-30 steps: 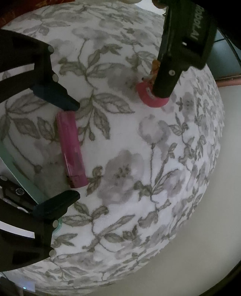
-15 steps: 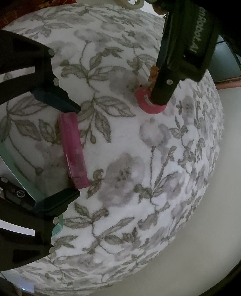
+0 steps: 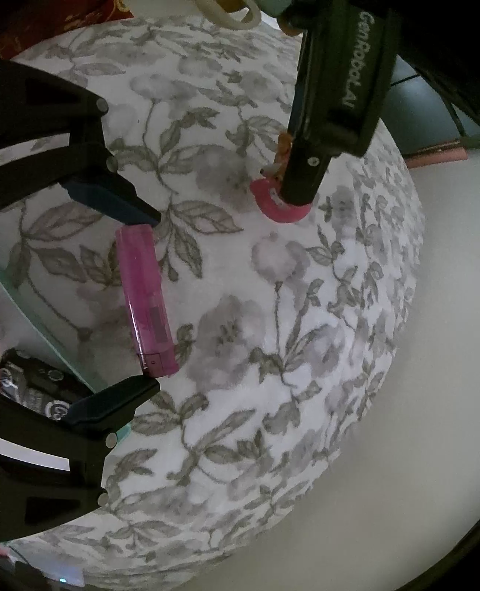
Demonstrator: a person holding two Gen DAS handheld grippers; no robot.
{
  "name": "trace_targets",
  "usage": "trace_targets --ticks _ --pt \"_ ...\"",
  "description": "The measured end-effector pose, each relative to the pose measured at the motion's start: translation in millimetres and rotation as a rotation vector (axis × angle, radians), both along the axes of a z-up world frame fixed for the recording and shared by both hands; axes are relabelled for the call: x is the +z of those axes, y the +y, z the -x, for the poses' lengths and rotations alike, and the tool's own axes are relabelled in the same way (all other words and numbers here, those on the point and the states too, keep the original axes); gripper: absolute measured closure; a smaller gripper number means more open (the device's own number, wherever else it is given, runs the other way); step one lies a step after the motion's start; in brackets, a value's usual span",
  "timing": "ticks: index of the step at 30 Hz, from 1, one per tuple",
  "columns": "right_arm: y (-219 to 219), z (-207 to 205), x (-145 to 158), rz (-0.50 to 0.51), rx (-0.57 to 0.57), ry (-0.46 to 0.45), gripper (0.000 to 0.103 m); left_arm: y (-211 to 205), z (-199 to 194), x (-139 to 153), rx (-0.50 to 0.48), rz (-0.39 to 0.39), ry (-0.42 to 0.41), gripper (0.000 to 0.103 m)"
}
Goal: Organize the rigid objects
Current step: 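Carry the toy figure into the tray with the left gripper while the right gripper carries the lighter there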
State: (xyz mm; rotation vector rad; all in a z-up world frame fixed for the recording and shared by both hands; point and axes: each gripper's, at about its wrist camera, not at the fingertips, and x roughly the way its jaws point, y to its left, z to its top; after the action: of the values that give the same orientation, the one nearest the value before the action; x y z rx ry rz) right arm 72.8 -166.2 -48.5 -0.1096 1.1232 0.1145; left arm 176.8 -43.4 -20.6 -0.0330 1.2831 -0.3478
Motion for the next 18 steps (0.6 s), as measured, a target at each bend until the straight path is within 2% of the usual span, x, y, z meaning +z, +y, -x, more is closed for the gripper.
trace_targets --ticks 11,18 --pt "13.2 18.2 26.4 -0.007 -0.06 -0.027 0.019 12.3 26.1 25.1 -0.009 0.019 -0.045 0.032" --pt "15.4 45.2 43.4 -0.008 -0.119 -0.039 0.019 14.1 53.1 40.0 -0.034 0.038 -0.078 0.032"
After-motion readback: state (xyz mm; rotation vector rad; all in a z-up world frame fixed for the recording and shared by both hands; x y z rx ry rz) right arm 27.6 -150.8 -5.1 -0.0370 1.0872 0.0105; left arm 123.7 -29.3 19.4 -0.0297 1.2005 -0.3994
